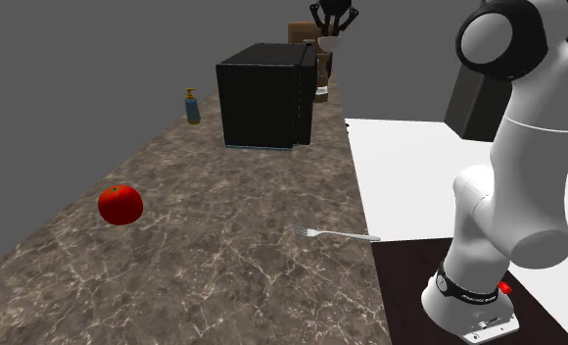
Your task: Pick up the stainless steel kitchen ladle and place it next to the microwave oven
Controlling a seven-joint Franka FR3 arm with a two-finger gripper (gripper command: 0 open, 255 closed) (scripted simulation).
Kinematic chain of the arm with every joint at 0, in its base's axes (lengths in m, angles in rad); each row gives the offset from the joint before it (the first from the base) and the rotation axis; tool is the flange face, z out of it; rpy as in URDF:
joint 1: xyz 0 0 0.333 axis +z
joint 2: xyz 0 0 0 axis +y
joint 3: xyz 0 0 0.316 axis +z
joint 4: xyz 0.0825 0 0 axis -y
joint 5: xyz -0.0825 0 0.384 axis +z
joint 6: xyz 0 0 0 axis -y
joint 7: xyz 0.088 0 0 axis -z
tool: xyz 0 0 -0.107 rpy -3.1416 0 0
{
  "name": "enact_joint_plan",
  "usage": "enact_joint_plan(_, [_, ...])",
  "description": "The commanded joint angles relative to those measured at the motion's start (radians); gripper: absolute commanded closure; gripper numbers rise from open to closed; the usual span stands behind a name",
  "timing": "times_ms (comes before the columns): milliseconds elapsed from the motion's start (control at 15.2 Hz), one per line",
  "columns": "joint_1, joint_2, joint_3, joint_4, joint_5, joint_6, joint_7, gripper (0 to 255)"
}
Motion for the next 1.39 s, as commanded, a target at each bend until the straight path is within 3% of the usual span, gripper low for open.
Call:
enact_joint_plan(0, [-0.053,0.040,-0.037,0.029,0.042,-0.014,-0.075,255])
enact_joint_plan(198, [-0.184,0.142,-0.083,0.117,0.148,-0.060,-0.197,255])
enact_joint_plan(396, [-0.375,0.263,-0.094,0.248,0.277,-0.128,-0.308,255])
enact_joint_plan(792, [-0.200,0.130,-0.108,0.005,0.131,0.032,-0.271,255])
enact_joint_plan(1320, [-0.091,-0.007,-0.086,-0.219,-0.002,0.192,-0.209,255])
